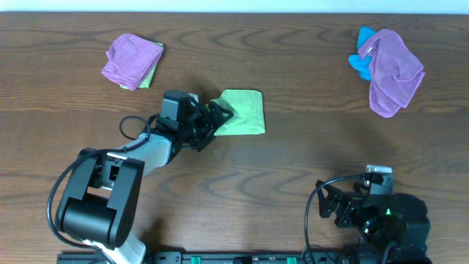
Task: Fold the cloth
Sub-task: 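Lift the folded green cloth with the left gripper and carry it to the pink stack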
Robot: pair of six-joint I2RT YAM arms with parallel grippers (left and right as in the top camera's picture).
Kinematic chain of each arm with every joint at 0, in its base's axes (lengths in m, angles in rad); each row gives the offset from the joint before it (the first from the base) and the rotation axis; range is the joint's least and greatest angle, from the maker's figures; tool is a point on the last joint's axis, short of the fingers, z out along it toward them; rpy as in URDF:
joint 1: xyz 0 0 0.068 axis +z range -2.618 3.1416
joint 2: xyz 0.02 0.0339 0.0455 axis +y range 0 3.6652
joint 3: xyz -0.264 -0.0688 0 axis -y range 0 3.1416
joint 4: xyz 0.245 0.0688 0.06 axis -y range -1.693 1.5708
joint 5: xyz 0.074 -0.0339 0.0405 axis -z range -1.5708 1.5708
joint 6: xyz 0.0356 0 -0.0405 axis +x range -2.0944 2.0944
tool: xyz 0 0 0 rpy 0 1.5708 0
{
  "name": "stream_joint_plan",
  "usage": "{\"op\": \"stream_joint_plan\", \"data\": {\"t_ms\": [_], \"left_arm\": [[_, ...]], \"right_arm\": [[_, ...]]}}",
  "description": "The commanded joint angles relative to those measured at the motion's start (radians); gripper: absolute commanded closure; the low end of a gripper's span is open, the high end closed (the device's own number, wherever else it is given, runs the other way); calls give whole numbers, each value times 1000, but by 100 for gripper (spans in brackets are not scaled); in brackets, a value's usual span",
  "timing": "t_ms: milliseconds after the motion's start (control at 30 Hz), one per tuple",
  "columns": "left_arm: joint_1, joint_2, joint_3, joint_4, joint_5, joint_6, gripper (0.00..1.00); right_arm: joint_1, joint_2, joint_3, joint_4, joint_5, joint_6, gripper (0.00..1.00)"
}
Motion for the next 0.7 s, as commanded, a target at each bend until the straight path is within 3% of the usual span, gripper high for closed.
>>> {"op": "stream_joint_plan", "data": {"t_ms": [0,267,367,533,667], "left_arm": [[-15,63,-23,-10,-101,-2,9],[-17,160,-23,103,-90,-2,23],[-17,183,-22,148,-81,2,42],[-16,184,-20,187,-66,28,92],[-16,184,-9,245,-11,27,94]], "right_arm": [[-7,-9,-5,0,-5,14,1],[-7,-9,-5,0,-5,14,1],[-7,-9,-5,0,-5,14,1],[-7,-9,-5,0,-5,14,1],[-7,-9,-5,0,-5,14,1]]}}
